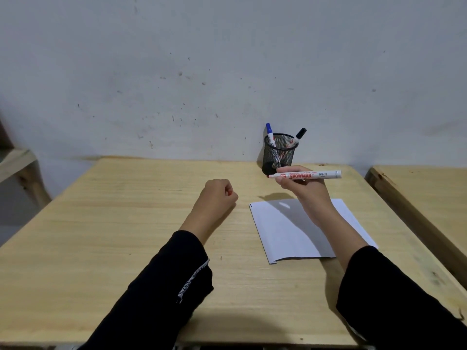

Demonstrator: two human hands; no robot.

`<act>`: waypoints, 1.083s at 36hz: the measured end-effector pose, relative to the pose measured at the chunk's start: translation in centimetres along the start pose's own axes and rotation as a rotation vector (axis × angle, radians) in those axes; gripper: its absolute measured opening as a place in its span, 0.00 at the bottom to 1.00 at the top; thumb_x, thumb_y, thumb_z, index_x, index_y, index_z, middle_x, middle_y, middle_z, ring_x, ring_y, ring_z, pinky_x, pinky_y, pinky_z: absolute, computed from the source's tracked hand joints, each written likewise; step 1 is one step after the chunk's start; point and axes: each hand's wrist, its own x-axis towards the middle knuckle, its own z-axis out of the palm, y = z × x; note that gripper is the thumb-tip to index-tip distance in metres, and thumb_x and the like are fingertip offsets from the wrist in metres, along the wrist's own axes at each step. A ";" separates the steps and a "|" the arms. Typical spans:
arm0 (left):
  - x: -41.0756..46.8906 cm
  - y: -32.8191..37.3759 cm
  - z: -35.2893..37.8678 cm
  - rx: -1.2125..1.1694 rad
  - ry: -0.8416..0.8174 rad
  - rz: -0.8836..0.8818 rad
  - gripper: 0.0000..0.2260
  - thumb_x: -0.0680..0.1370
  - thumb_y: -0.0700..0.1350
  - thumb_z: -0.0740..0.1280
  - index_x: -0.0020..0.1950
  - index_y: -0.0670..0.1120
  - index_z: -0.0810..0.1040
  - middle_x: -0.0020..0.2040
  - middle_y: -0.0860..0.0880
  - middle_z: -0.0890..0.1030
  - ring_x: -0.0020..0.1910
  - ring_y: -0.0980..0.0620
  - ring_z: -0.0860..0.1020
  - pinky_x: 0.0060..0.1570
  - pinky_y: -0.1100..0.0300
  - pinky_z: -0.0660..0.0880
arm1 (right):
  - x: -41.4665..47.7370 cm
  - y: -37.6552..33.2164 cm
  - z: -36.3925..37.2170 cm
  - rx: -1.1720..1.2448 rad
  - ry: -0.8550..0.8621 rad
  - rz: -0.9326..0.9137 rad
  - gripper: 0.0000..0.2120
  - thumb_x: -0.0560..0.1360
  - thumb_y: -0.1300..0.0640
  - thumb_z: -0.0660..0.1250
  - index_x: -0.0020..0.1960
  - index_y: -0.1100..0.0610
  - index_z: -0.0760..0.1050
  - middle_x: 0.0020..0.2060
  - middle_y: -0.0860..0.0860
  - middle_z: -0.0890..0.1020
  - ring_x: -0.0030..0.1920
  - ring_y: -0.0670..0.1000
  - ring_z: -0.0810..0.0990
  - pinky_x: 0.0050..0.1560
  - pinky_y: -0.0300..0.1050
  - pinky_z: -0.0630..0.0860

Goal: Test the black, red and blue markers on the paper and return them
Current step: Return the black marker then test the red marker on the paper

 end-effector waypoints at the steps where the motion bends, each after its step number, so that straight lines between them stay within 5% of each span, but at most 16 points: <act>1: 0.1 -0.1 0.1 0.012 -0.012 0.006 0.06 0.72 0.39 0.63 0.40 0.38 0.77 0.39 0.43 0.79 0.33 0.54 0.76 0.35 0.60 0.70 | 0.0 0.0 0.0 -0.003 0.008 0.001 0.09 0.70 0.62 0.71 0.51 0.60 0.80 0.38 0.49 0.82 0.37 0.38 0.80 0.42 0.30 0.76; 6: 0.4 -0.2 0.5 0.094 -0.061 0.033 0.09 0.74 0.43 0.63 0.41 0.39 0.78 0.42 0.43 0.81 0.42 0.44 0.79 0.39 0.56 0.73 | -0.2 0.2 -0.5 0.010 0.029 0.014 0.08 0.70 0.62 0.72 0.49 0.60 0.81 0.39 0.51 0.81 0.37 0.39 0.80 0.42 0.31 0.76; 11: 0.3 -0.4 0.7 0.089 -0.050 0.058 0.12 0.76 0.49 0.65 0.44 0.39 0.78 0.42 0.45 0.77 0.42 0.48 0.75 0.36 0.61 0.68 | -0.5 0.4 -0.7 0.014 0.025 0.033 0.06 0.70 0.62 0.72 0.46 0.55 0.81 0.39 0.51 0.82 0.41 0.45 0.80 0.46 0.34 0.78; 16: -0.6 -0.1 0.7 0.075 -0.023 0.065 0.17 0.77 0.52 0.64 0.55 0.39 0.76 0.49 0.49 0.70 0.47 0.54 0.69 0.47 0.62 0.66 | -0.9 0.3 -0.5 0.024 0.021 0.040 0.06 0.70 0.62 0.72 0.46 0.55 0.81 0.40 0.52 0.82 0.42 0.47 0.81 0.47 0.35 0.79; 22: -1.2 -0.5 0.3 0.095 -0.017 0.087 0.12 0.78 0.47 0.64 0.54 0.41 0.78 0.48 0.48 0.72 0.50 0.48 0.74 0.45 0.62 0.65 | -1.3 0.1 0.1 0.025 0.006 0.043 0.07 0.70 0.61 0.72 0.48 0.57 0.81 0.42 0.53 0.83 0.44 0.48 0.81 0.50 0.39 0.79; 27: -2.1 0.1 0.1 0.063 0.086 0.128 0.20 0.78 0.48 0.64 0.68 0.41 0.70 0.64 0.46 0.70 0.64 0.51 0.69 0.53 0.69 0.62 | -1.6 0.1 0.3 0.027 0.001 0.041 0.06 0.69 0.61 0.73 0.47 0.55 0.81 0.42 0.53 0.82 0.45 0.48 0.81 0.51 0.39 0.79; 31: -4.0 1.2 0.5 0.076 0.146 0.274 0.17 0.77 0.48 0.64 0.64 0.43 0.73 0.60 0.50 0.73 0.61 0.53 0.70 0.56 0.64 0.65 | -1.6 0.2 0.5 0.062 0.025 0.036 0.05 0.70 0.63 0.72 0.45 0.57 0.81 0.38 0.53 0.81 0.40 0.47 0.80 0.46 0.36 0.79; 39: -6.1 0.8 2.5 0.118 -0.119 0.323 0.15 0.77 0.51 0.64 0.57 0.43 0.80 0.56 0.48 0.80 0.56 0.51 0.76 0.56 0.54 0.73 | -0.5 1.1 2.4 0.086 0.049 0.155 0.03 0.72 0.67 0.68 0.44 0.62 0.76 0.36 0.57 0.80 0.34 0.50 0.79 0.41 0.37 0.80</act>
